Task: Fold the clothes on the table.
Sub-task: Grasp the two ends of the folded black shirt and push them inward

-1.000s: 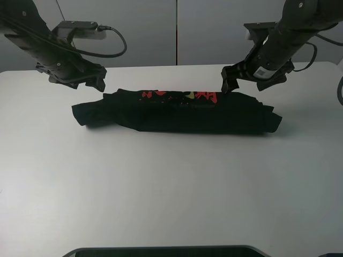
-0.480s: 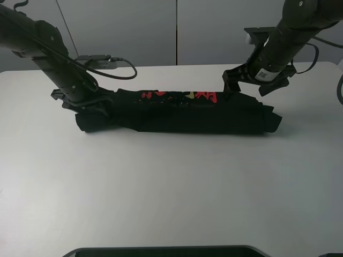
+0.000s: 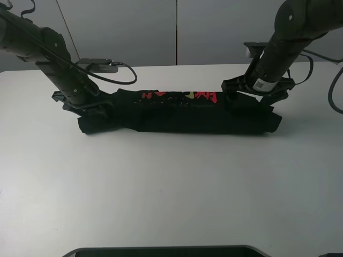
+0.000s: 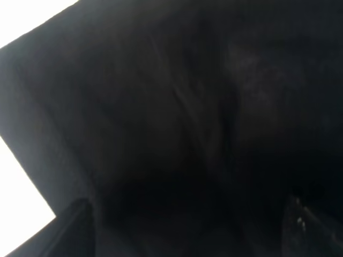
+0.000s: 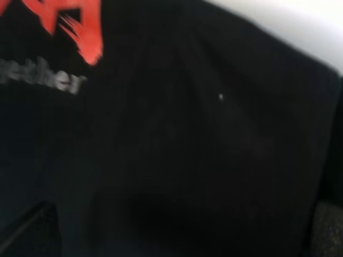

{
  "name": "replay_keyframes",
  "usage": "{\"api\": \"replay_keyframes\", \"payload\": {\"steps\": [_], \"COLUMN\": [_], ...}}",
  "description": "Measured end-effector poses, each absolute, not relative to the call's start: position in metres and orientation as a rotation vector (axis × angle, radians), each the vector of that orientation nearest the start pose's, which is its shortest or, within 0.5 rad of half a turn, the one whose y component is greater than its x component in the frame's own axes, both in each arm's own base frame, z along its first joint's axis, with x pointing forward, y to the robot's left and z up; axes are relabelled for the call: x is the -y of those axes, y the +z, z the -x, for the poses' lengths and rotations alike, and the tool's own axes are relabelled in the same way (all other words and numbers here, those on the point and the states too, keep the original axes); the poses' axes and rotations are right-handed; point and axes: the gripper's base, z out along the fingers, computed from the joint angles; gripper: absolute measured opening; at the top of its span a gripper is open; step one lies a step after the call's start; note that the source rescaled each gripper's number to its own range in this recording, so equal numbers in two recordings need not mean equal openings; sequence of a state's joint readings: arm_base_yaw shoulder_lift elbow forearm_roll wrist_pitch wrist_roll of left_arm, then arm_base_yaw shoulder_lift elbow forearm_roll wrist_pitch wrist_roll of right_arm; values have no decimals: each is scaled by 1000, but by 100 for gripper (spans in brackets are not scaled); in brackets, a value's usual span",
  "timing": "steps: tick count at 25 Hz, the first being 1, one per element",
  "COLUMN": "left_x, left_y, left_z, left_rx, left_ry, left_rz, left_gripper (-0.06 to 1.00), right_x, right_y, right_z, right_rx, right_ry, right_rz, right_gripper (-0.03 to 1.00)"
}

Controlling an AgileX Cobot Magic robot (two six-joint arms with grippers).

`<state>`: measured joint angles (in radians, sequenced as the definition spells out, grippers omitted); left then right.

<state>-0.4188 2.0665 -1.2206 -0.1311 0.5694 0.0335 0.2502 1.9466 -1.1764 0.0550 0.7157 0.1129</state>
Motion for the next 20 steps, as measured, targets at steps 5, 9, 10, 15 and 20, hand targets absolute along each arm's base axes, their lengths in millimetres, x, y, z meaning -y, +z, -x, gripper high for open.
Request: {"api": "replay_keyframes", "payload": {"steps": [5, 9, 10, 15, 20], "left_x": [163, 163, 163, 162, 162], "left_y": [108, 108, 108, 108, 108], "left_z": [-351, -351, -351, -351, -351], "left_rx": [-2874, -2874, -2874, -2874, -2871], "left_ry": [-175, -175, -175, -173, -172], "left_rz": [-524, -524, -524, -527, -539], "left_gripper": [94, 94, 94, 94, 94], "right_x": [-78, -72, -73, -75, -75], "right_y": [138, 128, 126, 115, 102], "right_z": [-355, -356, -357, -357, -357], "right_rx": [-2972, -3002, -3006, -3037, -3057], "right_ry": [9, -18, -17, 10, 10], "right_rz": [67, 47, 45, 7, -2], "right_gripper": [100, 100, 100, 100, 100]}}
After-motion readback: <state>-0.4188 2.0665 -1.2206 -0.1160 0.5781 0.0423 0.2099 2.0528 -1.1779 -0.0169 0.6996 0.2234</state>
